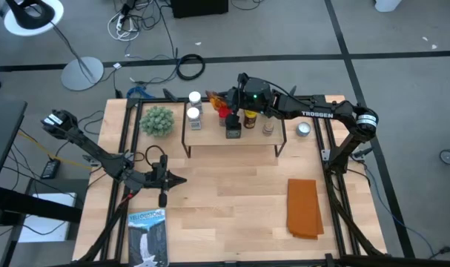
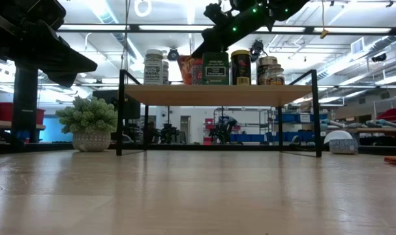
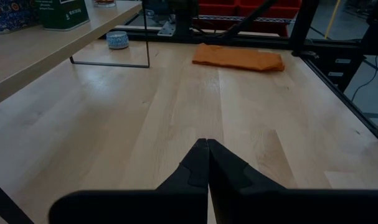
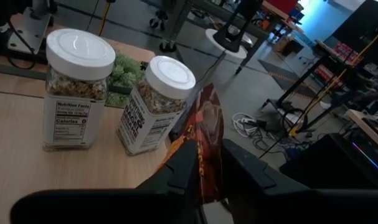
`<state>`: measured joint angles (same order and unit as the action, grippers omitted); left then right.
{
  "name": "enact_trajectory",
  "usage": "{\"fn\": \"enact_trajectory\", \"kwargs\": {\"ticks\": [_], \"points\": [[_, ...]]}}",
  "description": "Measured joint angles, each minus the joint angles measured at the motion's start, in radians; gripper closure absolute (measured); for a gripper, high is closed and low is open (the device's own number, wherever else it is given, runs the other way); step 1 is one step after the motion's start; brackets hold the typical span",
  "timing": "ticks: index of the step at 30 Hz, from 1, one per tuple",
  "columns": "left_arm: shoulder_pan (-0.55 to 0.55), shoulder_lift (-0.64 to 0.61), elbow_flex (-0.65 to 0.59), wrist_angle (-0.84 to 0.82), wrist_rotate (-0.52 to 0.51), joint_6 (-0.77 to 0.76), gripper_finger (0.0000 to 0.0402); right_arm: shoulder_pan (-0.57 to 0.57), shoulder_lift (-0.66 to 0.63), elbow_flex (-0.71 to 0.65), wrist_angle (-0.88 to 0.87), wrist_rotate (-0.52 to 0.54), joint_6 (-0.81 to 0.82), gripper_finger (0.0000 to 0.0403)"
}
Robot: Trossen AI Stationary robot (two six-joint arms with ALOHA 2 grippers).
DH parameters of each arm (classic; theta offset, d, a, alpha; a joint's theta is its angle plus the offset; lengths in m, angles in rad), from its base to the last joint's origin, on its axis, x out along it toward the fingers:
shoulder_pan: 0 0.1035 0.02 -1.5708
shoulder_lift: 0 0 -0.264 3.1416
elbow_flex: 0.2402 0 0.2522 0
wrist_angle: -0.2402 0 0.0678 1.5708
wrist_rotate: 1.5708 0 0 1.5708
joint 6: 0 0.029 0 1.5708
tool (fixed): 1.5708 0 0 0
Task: Shelf spices
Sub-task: Put the orange seasoning pack onto the shelf
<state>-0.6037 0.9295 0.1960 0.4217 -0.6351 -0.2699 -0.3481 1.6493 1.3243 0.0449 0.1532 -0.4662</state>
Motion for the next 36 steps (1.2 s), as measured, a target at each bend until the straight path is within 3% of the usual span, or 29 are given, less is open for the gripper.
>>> {"fn": "enact_trajectory", "kwargs": {"ticks": [18, 36], "points": [[0.0, 0.0, 0.0, 0.0, 0.0, 0.0, 0.0396, 0.0, -0.015, 0.0, -0.006, 0.001, 0.006, 0.0334], [0.0, 0.0, 0.0, 0.006, 0.0, 0.0, 0.0396, 0.006, -0.021, 0.0, -0.067, 0.001, 0.116, 0.0327]]}}
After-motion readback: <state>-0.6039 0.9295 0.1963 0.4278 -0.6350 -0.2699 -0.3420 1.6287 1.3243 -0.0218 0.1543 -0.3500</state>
